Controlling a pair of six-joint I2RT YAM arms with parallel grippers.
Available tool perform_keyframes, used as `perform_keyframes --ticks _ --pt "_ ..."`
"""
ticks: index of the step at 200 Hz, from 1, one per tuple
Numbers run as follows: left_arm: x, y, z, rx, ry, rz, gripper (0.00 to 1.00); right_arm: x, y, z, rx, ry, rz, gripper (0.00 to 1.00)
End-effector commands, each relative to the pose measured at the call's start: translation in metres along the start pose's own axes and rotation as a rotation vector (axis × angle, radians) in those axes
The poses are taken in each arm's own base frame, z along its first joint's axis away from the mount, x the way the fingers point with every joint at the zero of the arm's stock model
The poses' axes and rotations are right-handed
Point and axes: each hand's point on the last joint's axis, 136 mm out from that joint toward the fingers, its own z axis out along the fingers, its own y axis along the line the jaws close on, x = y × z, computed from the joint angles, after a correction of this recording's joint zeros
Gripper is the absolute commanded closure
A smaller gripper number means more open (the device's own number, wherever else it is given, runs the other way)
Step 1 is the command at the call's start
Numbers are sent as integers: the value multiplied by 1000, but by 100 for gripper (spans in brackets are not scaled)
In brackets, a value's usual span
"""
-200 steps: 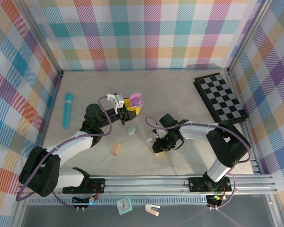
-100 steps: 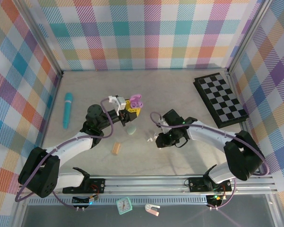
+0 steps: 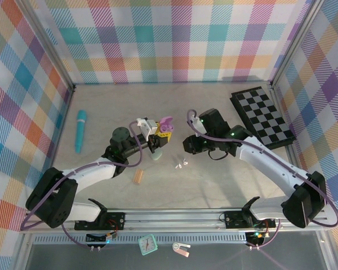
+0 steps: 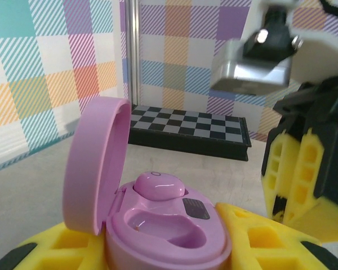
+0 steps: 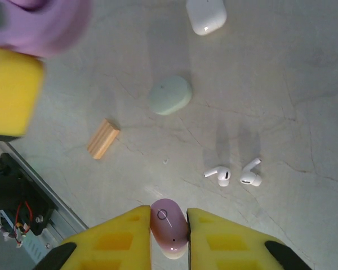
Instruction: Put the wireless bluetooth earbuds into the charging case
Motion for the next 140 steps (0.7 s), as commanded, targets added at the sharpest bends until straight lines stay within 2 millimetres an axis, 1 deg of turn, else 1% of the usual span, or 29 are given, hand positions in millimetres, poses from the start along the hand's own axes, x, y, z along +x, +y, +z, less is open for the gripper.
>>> perform_keyframes --ticks 1,28,72,106,140 --pt "-11 -7 3 21 -65 12 70 -12 18 -23 -57 -47 -24 79" --pt "-8 -9 7 23 -67 4 70 -30 36 -36 -118 -108 -47 79" --pt "-7 -13 12 29 -69 4 71 -63 47 -43 -122 -187 -97 79" --pt "-6 -17 14 36 -67 10 71 -85 55 -38 -138 -215 -123 79" --pt "-11 -16 15 29 -92 2 70 -96 61 -28 -171 -205 -128 79"
